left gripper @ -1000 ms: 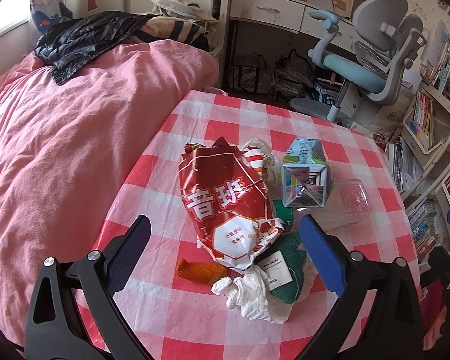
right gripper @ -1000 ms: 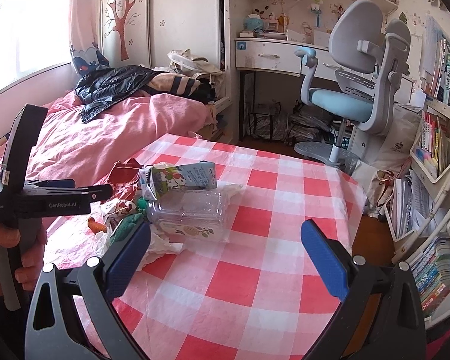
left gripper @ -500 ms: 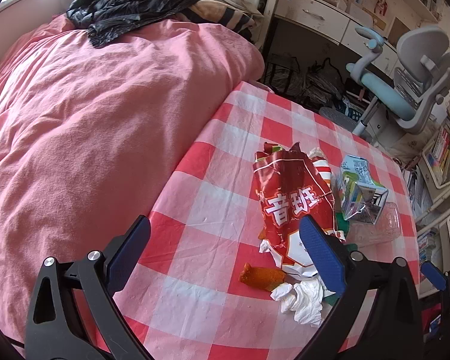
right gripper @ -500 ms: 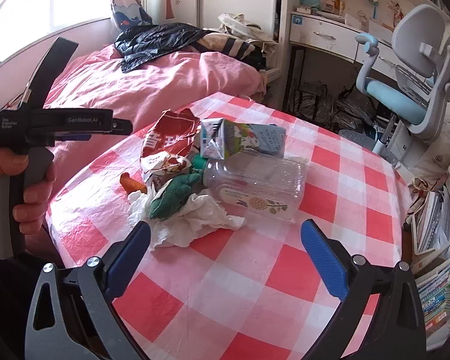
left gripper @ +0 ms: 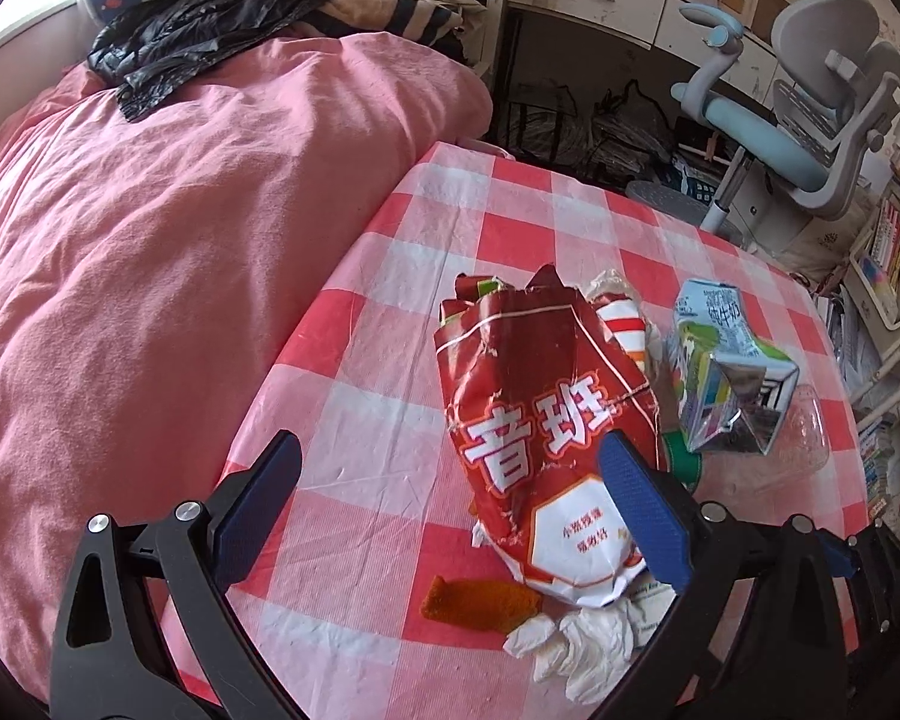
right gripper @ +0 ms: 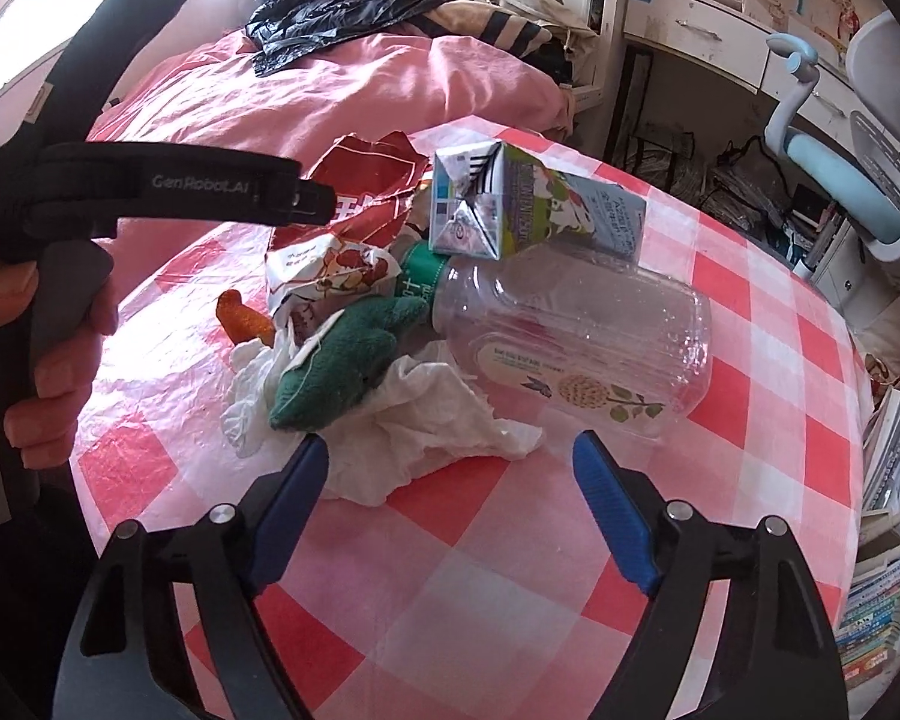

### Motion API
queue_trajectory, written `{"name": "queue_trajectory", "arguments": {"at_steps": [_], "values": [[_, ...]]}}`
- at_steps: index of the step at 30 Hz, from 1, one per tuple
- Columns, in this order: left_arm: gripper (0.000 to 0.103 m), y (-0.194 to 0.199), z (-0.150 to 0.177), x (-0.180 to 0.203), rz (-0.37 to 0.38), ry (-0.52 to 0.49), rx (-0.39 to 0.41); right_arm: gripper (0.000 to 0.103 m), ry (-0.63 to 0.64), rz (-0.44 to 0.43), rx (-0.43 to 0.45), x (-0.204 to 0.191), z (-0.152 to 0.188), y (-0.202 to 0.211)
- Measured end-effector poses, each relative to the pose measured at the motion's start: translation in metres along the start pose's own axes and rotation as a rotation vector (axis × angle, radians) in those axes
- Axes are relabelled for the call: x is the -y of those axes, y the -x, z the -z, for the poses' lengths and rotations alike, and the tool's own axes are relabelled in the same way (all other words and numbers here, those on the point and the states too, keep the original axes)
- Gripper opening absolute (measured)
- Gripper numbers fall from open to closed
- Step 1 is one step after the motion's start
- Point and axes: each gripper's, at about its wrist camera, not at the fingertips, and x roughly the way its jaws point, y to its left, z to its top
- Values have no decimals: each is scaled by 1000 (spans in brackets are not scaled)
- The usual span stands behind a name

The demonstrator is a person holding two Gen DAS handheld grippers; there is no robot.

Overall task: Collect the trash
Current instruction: 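Close the left gripper on the red snack bag and lift it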

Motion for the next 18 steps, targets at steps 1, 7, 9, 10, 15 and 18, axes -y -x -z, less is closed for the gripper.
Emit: {"name": "queue_trajectory", "arguments": {"at_steps": [1, 7, 9, 10, 15, 18], "values": [[95, -3, -3, 0, 3, 6, 3, 80, 5, -5, -3, -2, -1, -2], [29, -19, -14, 5, 143, 36, -52, 36, 25, -109, -62, -6, -4, -15], [20, -12, -16, 6, 151, 25, -29, 25, 12, -126, -68, -3, -5, -14], [18, -9, -16, 6, 157, 28, -19, 19, 4, -134, -66, -1, -4, -12], [12, 14, -14, -13, 243, 119, 21, 12, 2, -135, -46, 5, 4, 7], [12, 33, -9, -27, 307, 175, 67, 11, -3, -122, -39, 9, 13, 19]]}}
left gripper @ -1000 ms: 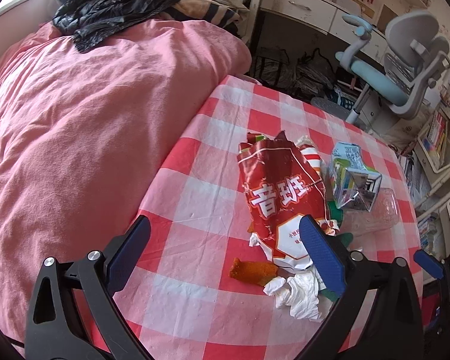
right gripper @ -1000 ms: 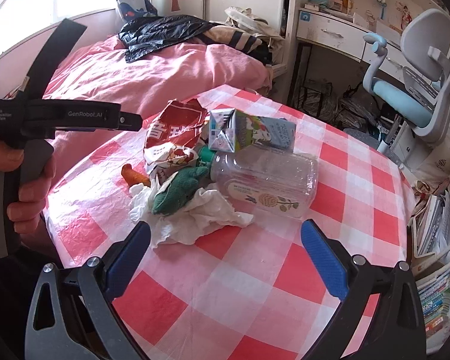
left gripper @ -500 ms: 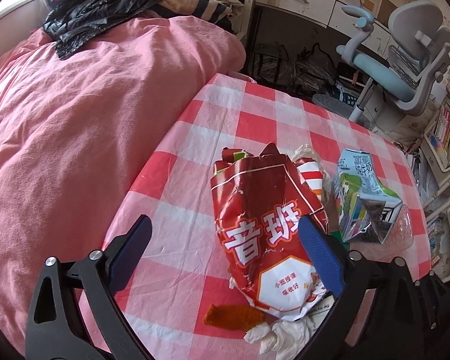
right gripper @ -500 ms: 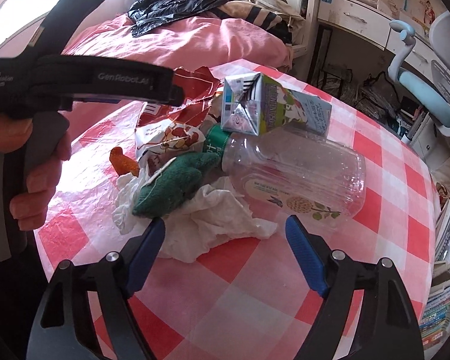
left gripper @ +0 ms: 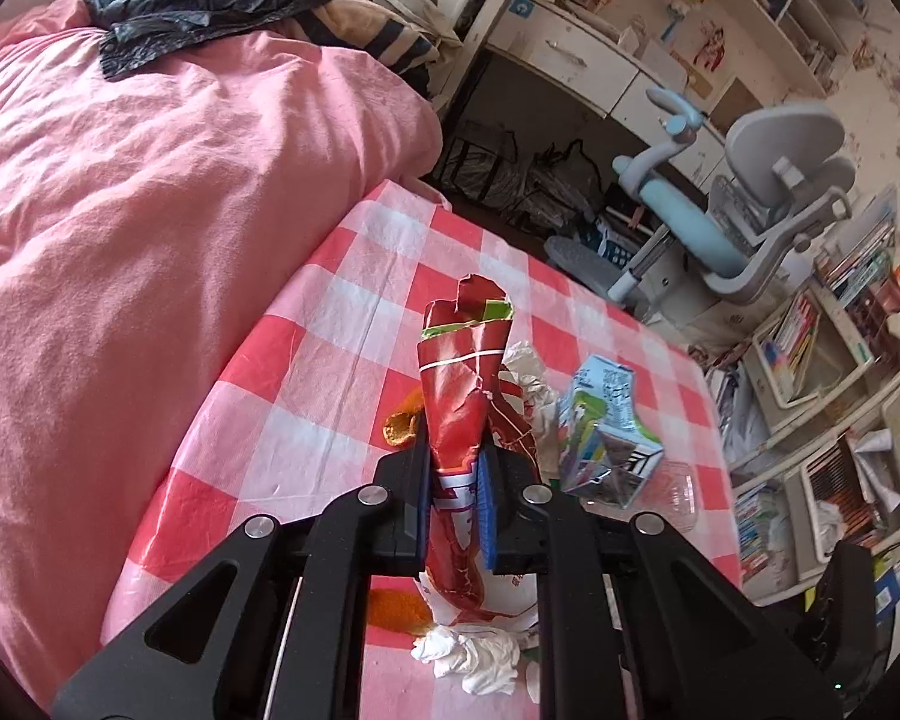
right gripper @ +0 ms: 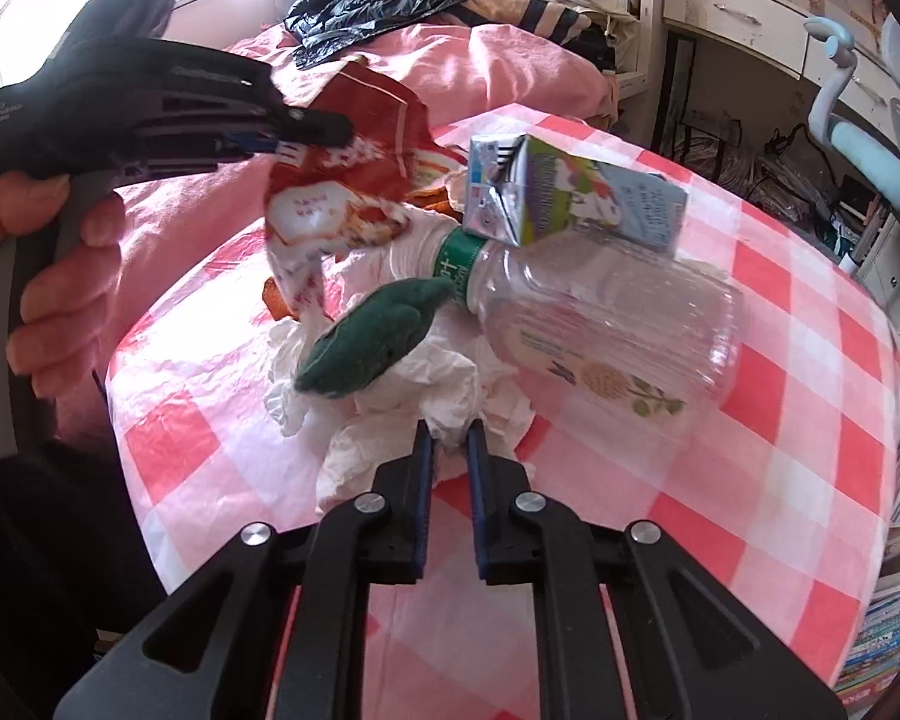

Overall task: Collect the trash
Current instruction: 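Close the left gripper on the red snack bag and lift it, then close the right gripper on the white tissue while the left gripper holds the red bag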

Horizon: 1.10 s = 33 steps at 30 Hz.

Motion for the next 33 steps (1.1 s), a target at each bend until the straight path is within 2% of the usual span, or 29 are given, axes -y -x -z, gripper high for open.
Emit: {"name": "queue_trajectory", "arguments": {"at_steps": [5, 9, 12, 13, 15, 16, 17, 19, 20, 21, 23, 26, 27, 29, 30, 32, 33], "values": [[12, 27, 10, -20, 105, 98, 21, 11, -28, 17, 8, 8, 6, 12], [12, 22, 23, -42, 141, 179, -54, 11, -52, 37, -15, 15, 14, 16], [12, 18, 34, -50, 74, 172, -102, 12, -58, 42, -35, 20, 22, 17], [12, 16, 38, -53, 57, 170, -120, 17, -56, 49, -36, 20, 25, 18], [14, 13, 44, -58, 23, 169, -154, 33, -55, 50, -31, 22, 27, 19], [15, 11, 47, -59, -3, 163, -164, 49, -52, 58, -23, 21, 27, 20], [20, 9, 49, -59, -28, 149, -173, 59, -49, 63, -15, 21, 27, 21], [32, 3, 51, -56, -68, 112, -187, 60, -40, 56, -6, 19, 26, 21], [44, -1, 53, -53, -92, 92, -197, 62, -36, 59, -4, 17, 26, 21], [51, -4, 55, -51, -116, 75, -206, 63, -29, 60, -3, 15, 26, 20], [55, -8, 58, -48, -146, 53, -217, 63, -15, 63, -7, 12, 25, 17], [54, -17, 61, -42, -144, 19, -243, 63, 7, 70, -24, 7, 25, 9], [42, -17, 62, -39, -156, -3, -239, 63, 13, 76, -35, 7, 25, 6], [24, -20, 63, -36, -143, -31, -255, 60, 19, 74, -58, 6, 26, 0], [19, -19, 63, -35, -136, -31, -249, 55, 24, 75, -69, 6, 27, -2], [14, -15, 61, -33, -127, -37, -231, 34, 28, 74, -85, 6, 28, -5], [14, -10, 60, -33, -121, -29, -213, 31, 27, 72, -84, 6, 29, -4]]}}
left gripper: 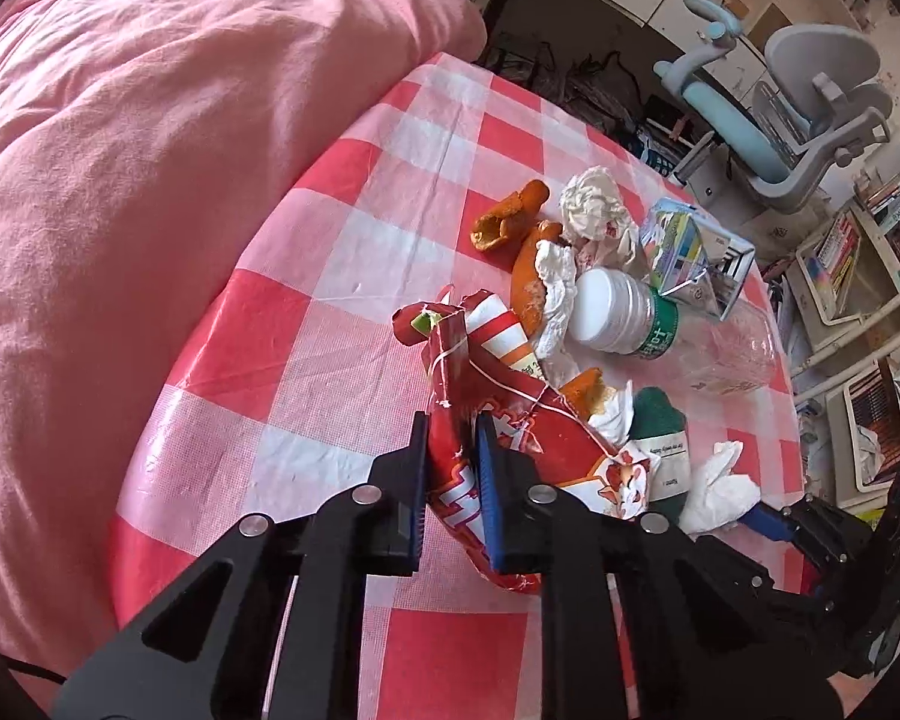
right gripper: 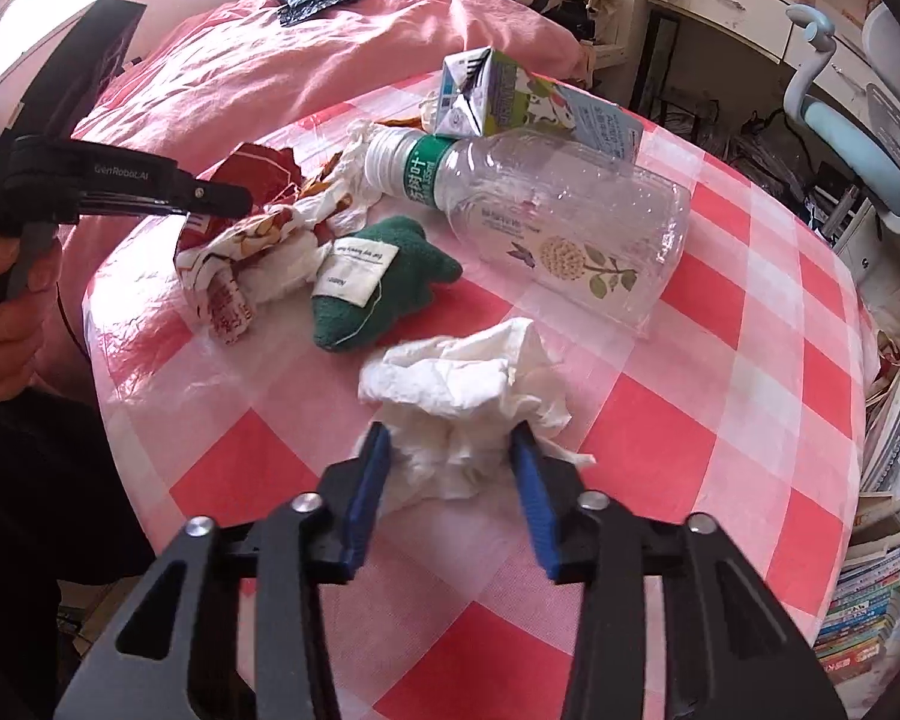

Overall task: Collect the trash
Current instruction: 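Close the right gripper on the white tissue while the left gripper holds the red bag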

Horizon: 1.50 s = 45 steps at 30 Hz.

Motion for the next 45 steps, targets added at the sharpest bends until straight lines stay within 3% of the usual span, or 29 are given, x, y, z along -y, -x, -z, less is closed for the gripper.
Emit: {"name": "queue_trajectory", "arguments": {"at_steps": [1, 4, 9, 19, 45], "values": [[13, 5, -2, -2, 16, 13, 22, 24, 0, 0, 4, 0, 0, 2], [13, 27, -6, -6, 91, 58, 118, 18, -9, 7, 27, 3, 0, 8], [13, 51, -12, -8, 165, 94, 235, 16, -48, 22, 95, 13, -3, 25], [13, 56, -17, 13, 173, 41, 247, 16, -108, 60, 214, 24, -11, 57], [13, 58, -20, 25, 144, -16, 261, 16, -52, 76, 191, 5, -17, 42]]}}
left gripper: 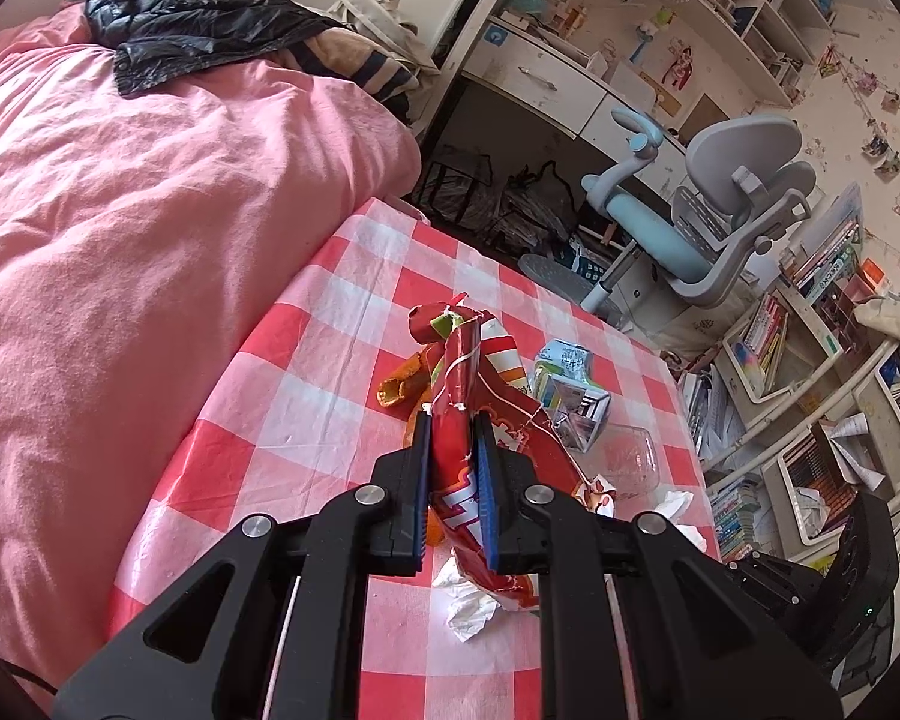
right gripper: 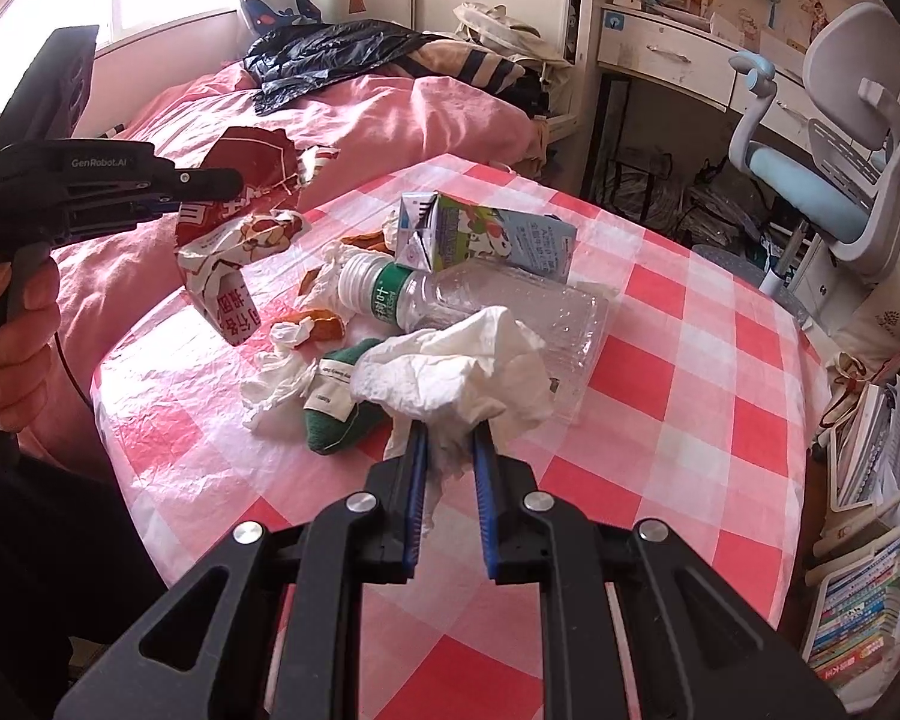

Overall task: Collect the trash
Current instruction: 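Close the right gripper on the white tissue while the left gripper holds the red bag, then carry the red bag and white tissue toward the yellow wastebasket with both grippers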

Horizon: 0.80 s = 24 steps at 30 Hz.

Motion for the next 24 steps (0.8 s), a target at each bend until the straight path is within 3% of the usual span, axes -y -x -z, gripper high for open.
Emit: {"name": "queue_trajectory", "arguments": {"at_steps": [24], "values": [[13, -3, 0, 8, 3, -10, 3, 16, -4, -3, 24, -1, -3, 8]]}}
